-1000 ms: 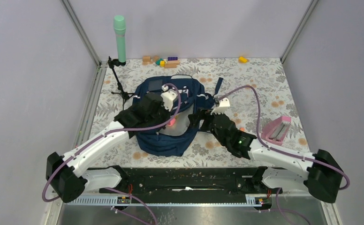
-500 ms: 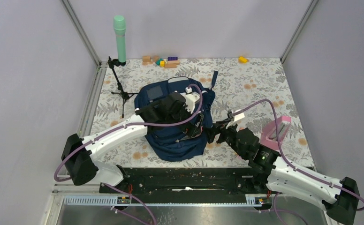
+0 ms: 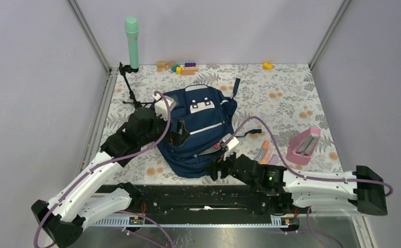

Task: Pack the student bag
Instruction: Zip the student bag at the center of the board.

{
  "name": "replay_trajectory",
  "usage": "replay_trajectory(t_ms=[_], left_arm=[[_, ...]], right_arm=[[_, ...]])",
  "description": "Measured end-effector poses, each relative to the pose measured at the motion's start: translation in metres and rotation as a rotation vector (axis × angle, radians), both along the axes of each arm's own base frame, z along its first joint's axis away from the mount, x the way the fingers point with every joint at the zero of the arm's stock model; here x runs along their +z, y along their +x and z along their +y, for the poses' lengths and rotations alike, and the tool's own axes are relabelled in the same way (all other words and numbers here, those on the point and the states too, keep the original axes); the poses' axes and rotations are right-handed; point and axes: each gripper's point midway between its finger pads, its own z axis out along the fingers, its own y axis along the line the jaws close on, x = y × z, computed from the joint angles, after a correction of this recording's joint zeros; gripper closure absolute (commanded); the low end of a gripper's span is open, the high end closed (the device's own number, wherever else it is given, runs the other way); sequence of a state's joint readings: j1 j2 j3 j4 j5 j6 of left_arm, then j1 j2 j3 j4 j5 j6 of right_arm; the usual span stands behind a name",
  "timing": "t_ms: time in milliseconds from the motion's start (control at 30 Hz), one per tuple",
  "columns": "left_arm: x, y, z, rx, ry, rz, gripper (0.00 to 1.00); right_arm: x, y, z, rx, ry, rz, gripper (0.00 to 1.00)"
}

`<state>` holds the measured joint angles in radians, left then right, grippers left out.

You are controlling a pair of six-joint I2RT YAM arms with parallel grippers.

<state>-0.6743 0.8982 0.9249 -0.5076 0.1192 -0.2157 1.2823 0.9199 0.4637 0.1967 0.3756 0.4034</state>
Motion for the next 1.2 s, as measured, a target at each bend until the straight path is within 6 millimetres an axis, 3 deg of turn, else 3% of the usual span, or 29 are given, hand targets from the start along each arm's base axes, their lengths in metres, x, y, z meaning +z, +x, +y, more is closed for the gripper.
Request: replay_trajectory(t_ms=[133, 300, 567, 700, 867, 967, 1100, 1200], left_arm=[[-0.005, 0.016, 0.028, 0.103, 0.048, -0.015, 0.01], [-0.02, 0.019, 0.04, 0.138, 0.1, -0.015, 0.01], [-0.031, 0.021, 0.048, 0.16, 0.144, -0.02, 0.01], [-0.027, 0.021, 0.05, 0.166, 0.142, -0.036, 0.01], [-0.025, 0.021, 0.051, 0.166, 0.139, -0.049, 0.01], [-0.027, 0.02, 0.051, 0.165, 0.14, -0.05, 0.01], [-0.03, 0.019, 0.05, 0.15, 0.142, -0.045, 0.01], [-0.034, 0.016, 0.045, 0.116, 0.141, -0.035, 0.01]], right_arm=[[-0.004, -0.014, 0.029, 0.001, -0.025, 0.026, 0.28], [-0.007, -0.013, 0.057, -0.079, -0.047, 0.073, 0.3], [-0.01, 0.008, 0.063, -0.232, -0.133, 0.062, 0.42], [-0.022, 0.011, 0.067, -0.248, -0.211, 0.063, 0.46], [-0.039, 0.015, 0.056, -0.281, -0.296, 0.055, 0.54], [-0.045, 0.021, 0.052, -0.305, -0.317, 0.061, 0.66], [-0.048, 0.031, 0.047, -0.321, -0.338, 0.062, 0.96], [-0.048, 0.036, 0.047, -0.312, -0.343, 0.06, 1.0]])
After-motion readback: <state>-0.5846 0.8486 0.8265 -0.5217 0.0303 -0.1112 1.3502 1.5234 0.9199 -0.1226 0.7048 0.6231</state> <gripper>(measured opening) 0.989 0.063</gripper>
